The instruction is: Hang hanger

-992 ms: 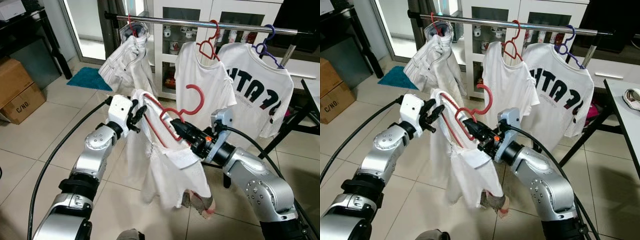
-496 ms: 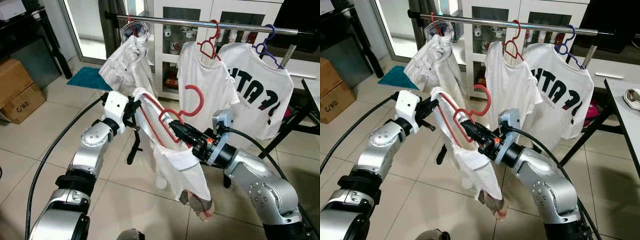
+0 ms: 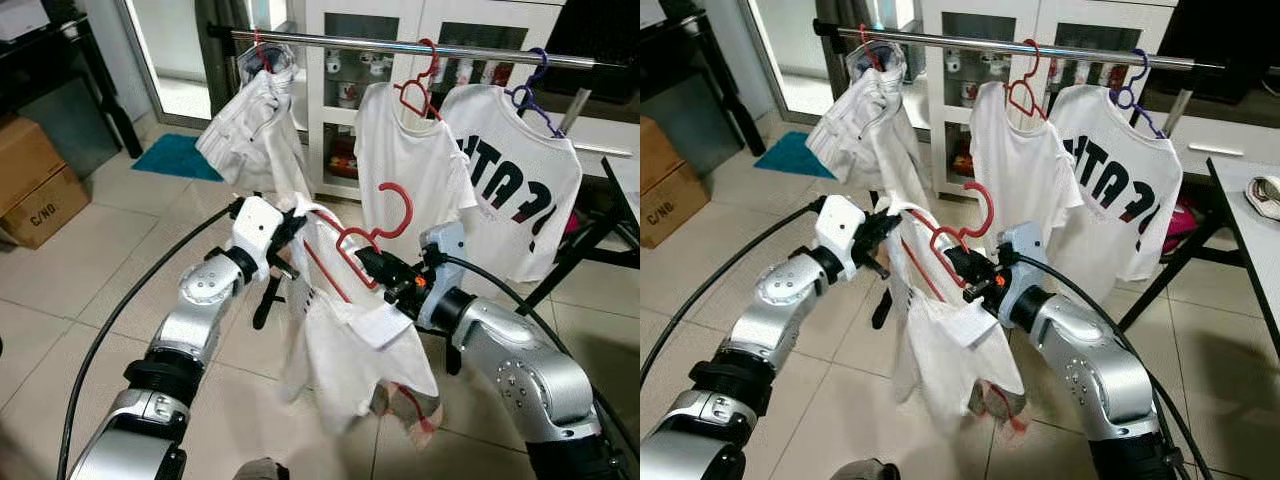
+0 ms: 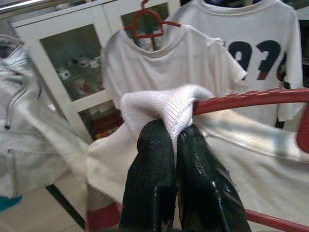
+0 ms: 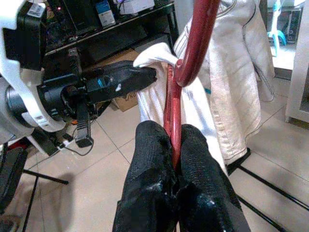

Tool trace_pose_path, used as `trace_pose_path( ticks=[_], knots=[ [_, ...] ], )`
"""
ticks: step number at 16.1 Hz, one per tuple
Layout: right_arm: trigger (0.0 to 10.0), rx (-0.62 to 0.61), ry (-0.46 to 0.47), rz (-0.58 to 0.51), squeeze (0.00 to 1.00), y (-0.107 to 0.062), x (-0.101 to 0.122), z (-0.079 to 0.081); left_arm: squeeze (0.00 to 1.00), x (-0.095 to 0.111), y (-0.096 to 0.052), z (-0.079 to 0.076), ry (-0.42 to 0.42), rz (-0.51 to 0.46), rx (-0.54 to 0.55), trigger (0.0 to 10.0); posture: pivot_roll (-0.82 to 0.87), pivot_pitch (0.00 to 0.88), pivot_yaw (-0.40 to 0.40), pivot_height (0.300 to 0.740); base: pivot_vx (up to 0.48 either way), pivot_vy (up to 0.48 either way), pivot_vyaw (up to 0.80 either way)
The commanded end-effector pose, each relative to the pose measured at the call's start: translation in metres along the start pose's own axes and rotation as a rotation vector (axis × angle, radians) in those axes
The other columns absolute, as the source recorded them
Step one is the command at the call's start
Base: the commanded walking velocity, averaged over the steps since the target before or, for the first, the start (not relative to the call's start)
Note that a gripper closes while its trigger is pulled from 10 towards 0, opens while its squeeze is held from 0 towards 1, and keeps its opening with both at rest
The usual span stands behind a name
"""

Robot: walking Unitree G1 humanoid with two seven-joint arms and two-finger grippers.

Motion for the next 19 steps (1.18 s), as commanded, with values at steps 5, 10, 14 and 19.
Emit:
trace_pose_path(
  ticks=[5,10,14,19],
  knots=[
    [10.0,-0.056,0.0,-0.074,0.0,0.005,0.016,-0.005,0.0,-0.014,-0.02,-0.003,0.071,0.088,-0.055,0.0,-0.04,0.0,0.072,0.74,0.0,0.0,0.0],
    [10.0,-0.106,0.021,-0.113,0.0,0.01,0.018,-0.008,1.0,-0.008,-0.038,0.009,-0.042,0.05,0.012,10.0,-0.02,0.0,0.062,0.74,0.0,0.0,0.0],
    [10.0,-0.187,-0.102,0.014,0.0,0.011,-0.004,-0.011,0.65,0.008,-0.065,0.006,-0.259,-0.058,0.061,10.0,0.0,0.0,0.026,0.74,0.0,0.0,0.0],
    [10.0,-0.337,-0.177,0.038,0.0,0.027,-0.012,-0.014,0.0,0.005,-0.098,0.023,-0.268,-0.081,0.323,10.0,0.03,0.0,-0.004,0.74,0.064,0.0,0.0]
  ],
)
Point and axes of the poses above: a point about 5 cm out from each wrist's last joint towards the gripper, its own y axis pointing out of the wrist towards the gripper, its own x axis along the axis of the wrist's last joint, z = x × y, the point moved 2 cm from there along y, pointing out of the wrist towards the gripper, and after that the axes turned 9 degrees about -y, right-handed, at the moved point
